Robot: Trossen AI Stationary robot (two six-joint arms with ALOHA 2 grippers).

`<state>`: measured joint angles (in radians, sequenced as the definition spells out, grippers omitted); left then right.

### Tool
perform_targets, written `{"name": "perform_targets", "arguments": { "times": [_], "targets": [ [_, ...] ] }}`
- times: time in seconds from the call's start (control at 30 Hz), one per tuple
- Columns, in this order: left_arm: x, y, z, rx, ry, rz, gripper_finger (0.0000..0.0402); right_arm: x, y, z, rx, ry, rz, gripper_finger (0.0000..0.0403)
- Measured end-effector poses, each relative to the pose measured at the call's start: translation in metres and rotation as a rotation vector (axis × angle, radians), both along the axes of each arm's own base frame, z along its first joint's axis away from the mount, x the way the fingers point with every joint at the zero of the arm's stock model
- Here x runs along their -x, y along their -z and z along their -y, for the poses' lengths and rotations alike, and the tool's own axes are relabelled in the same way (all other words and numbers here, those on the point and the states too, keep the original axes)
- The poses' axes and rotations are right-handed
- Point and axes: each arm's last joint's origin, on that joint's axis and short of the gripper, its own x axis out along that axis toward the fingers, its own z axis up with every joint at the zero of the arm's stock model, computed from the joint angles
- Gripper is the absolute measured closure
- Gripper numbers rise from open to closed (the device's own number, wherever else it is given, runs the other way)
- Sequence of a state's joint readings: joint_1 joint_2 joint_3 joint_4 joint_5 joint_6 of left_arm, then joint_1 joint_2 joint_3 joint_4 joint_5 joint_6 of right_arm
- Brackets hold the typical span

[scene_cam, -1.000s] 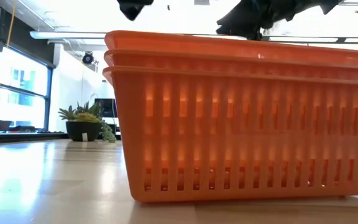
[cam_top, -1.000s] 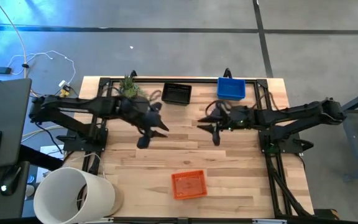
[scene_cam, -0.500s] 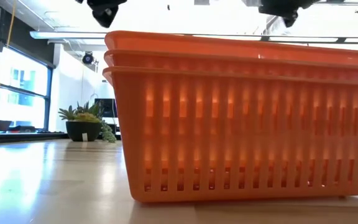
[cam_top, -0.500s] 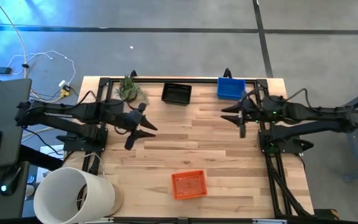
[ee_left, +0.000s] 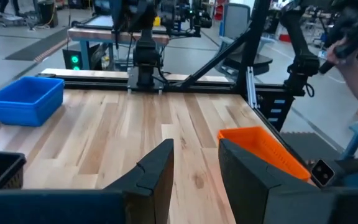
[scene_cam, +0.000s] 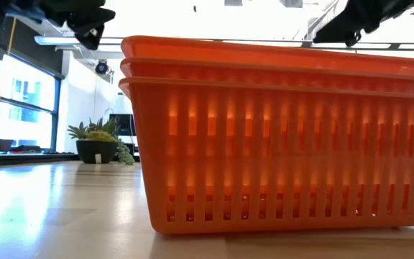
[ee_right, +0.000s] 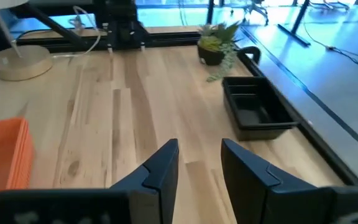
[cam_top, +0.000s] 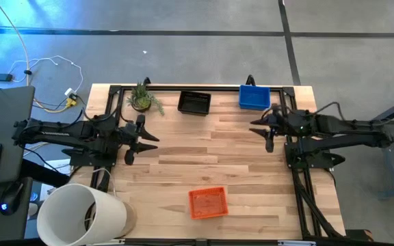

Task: Stack baskets by color
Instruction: Return to Home Position

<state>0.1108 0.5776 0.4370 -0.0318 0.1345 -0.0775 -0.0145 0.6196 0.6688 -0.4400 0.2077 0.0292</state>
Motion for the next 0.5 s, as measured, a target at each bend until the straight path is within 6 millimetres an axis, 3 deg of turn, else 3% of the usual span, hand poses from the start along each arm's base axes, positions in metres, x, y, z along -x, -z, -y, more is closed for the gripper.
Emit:
{"name": "perform_targets", "arguments": {
  "times": [0.27,0.5],
  "targets": [
    [0.023,0.028,0.003,0.039,-0.007,0.040,0.0287,0.003,0.069,-0.001,-0.079,0.015,0.104,0.0293],
    [0.037,0.054,0.002,0.034,-0.063,0.079,0.0287,0.020,0.089,0.000,-0.110,0.061,0.186,0.0293]
  ]
}}
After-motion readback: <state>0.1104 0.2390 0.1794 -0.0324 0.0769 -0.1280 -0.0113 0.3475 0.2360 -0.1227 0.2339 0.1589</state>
